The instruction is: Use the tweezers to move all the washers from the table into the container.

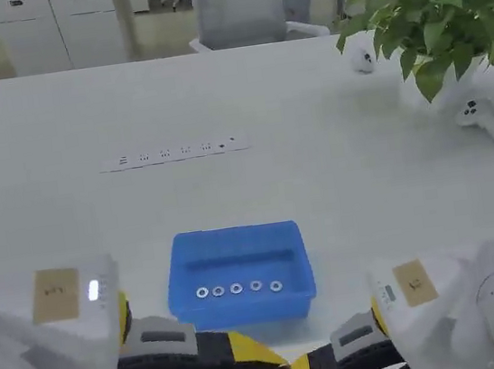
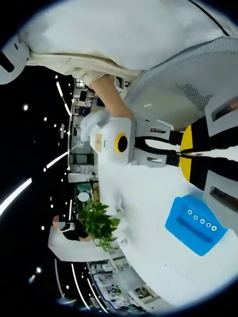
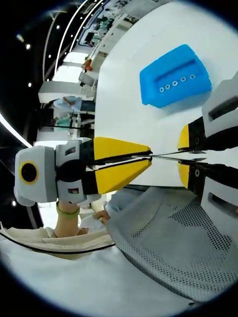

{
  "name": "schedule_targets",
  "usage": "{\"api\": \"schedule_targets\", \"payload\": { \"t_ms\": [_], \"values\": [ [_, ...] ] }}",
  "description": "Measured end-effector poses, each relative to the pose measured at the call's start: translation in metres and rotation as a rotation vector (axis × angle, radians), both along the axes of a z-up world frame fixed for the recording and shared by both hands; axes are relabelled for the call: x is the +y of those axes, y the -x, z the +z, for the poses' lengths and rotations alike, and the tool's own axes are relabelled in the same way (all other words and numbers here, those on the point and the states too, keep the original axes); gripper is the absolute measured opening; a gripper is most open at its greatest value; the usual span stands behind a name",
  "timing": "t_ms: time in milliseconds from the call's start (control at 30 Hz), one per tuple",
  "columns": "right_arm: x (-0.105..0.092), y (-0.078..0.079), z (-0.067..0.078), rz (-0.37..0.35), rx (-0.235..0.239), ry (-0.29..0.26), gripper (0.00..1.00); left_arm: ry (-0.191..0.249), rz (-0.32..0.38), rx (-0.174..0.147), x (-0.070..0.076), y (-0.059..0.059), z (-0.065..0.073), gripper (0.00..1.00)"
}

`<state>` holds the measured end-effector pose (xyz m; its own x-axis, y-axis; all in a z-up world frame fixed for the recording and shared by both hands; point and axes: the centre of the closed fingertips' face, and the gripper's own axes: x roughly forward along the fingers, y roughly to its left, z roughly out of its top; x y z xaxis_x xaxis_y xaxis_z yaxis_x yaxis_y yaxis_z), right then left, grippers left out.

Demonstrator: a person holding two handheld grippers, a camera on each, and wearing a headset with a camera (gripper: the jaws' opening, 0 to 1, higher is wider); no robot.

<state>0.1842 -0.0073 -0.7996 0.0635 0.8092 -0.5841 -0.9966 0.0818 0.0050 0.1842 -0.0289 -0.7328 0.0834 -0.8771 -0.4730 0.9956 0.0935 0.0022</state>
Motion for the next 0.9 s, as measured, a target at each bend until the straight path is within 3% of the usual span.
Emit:
{"api": "schedule_targets", "payload": {
  "t_ms": [267, 433, 500, 633, 833, 900],
  "values": [
    [-0.021, -0.006, -0.035, -0.012, -0.017, 0.136, 0.05, -0.215, -0.101, -0.057, 0.003, -0.004, -0.048, 0.00],
    [-0.025, -0.005, -0.047, -0.012, -0.012, 0.171, 0.05, -0.285, -0.114, -0.047, 0.008, -0.004, -0.071, 0.00],
    [-0.023, -0.004, -0.047, -0.028, 0.011, 0.145, 0.06, -0.308, -0.109, -0.043, 0.012, -0.004, -0.080, 0.00],
    [-0.023, -0.007, -0.040, -0.141, 0.104, 0.051, 0.19, -0.356, -0.094, -0.028, 0.022, -0.003, -0.098, 0.00],
    [-0.047, -0.013, -0.019, -0.264, 0.077, 0.006, 0.35, -0.409, -0.076, -0.009, 0.032, -0.004, -0.119, 0.00],
    [-0.059, -0.016, -0.011, -0.317, 0.048, 0.000, 0.39, -0.427, -0.072, -0.001, 0.033, -0.004, -0.125, 0.00]
  ]
}}
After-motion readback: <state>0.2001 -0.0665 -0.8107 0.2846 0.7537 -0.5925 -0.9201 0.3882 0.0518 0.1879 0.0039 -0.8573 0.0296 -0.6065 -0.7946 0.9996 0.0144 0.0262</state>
